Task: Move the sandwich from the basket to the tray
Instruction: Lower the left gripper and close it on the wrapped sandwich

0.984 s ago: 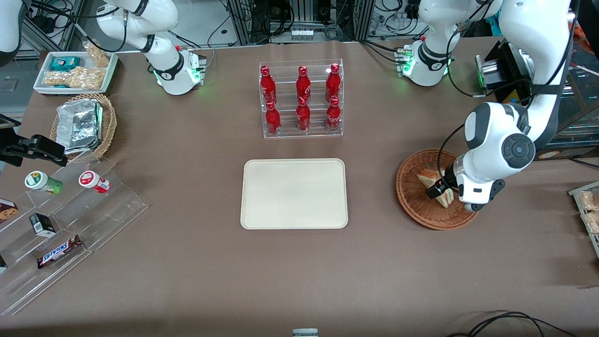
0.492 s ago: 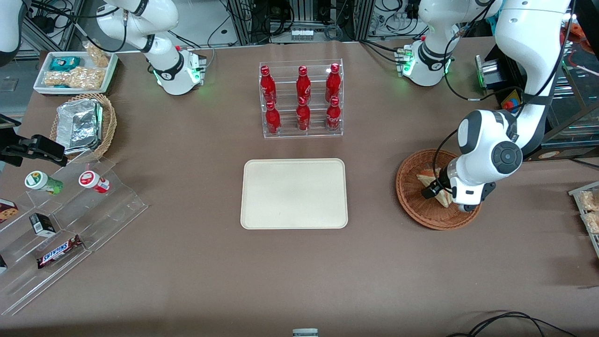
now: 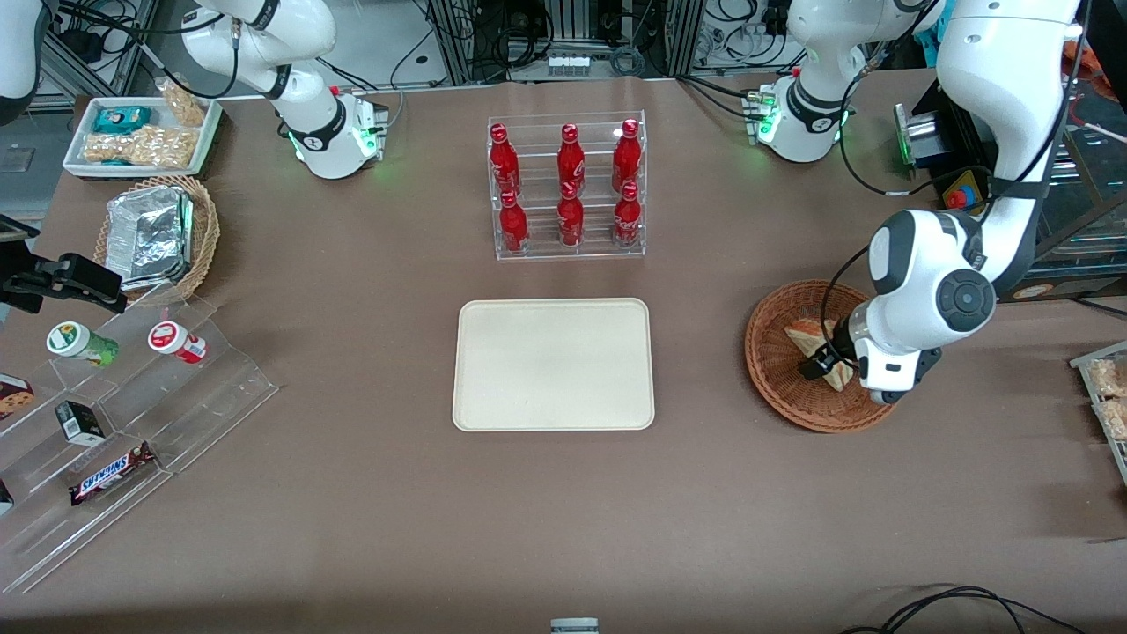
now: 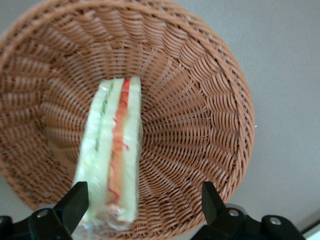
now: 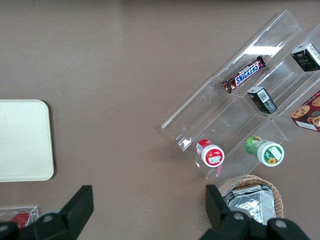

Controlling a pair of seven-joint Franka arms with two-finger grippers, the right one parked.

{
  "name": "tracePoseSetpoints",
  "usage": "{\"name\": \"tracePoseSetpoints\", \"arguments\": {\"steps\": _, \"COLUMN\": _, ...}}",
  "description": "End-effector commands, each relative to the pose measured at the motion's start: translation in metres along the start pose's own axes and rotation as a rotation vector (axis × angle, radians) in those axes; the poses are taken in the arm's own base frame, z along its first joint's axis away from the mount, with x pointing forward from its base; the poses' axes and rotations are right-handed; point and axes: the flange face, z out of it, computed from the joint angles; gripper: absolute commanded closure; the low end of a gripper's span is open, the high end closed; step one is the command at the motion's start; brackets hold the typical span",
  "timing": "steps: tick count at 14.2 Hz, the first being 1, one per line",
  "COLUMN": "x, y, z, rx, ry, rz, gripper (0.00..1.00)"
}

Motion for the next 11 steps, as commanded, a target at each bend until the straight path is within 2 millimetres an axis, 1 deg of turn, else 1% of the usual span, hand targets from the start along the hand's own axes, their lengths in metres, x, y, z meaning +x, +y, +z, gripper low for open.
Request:
{"name": "tracePoseSetpoints", "arguments": {"steps": 1, "x": 0.008, "y": 0.001, "z": -0.024, "rx": 0.041, "ry": -0.026, "rz": -0.009, "gripper": 0.00}}
{"name": "tracePoseSetpoints", "arguments": {"steps": 2, "x": 0.012, "y": -0.005, "z": -0.019, "rx": 0.070, "ry": -0.011, "rz": 0.001, "gripper": 0.00}}
{"name": "tracePoseSetpoints", "arguments": {"steps": 3, "x": 0.017, "y": -0.010, "z": -0.006, "rx": 0.116, "ry": 0.000, "rz": 0.017, "gripper": 0.00}}
{"name": "tracePoseSetpoints", "arguments": {"steps": 6, "x": 0.020, "y": -0.011, "z": 0.037, "rx": 0.167, "ry": -0.043, "rz": 0.013, "gripper": 0.00}}
{"name": "tracePoseSetpoints", "arguments": {"steps": 7, "x": 0.019, "y": -0.008, "z": 0.046, "rx": 0.176, "ry": -0.054, "rz": 0.018, "gripper": 0.00}}
{"name": "tracePoseSetpoints", "arguments": {"steps": 9, "x": 0.016, "y": -0.007, "z": 0.051, "rx": 0.186, "ry": -0.057, "rz": 0.021, "gripper": 0.00}}
{"name": "tracePoseSetpoints", "arguments": {"steps": 11, "x": 0.015, "y": -0.009, "z": 0.069, "rx": 0.187, "ry": -0.062, "rz": 0.028, "gripper": 0.00}}
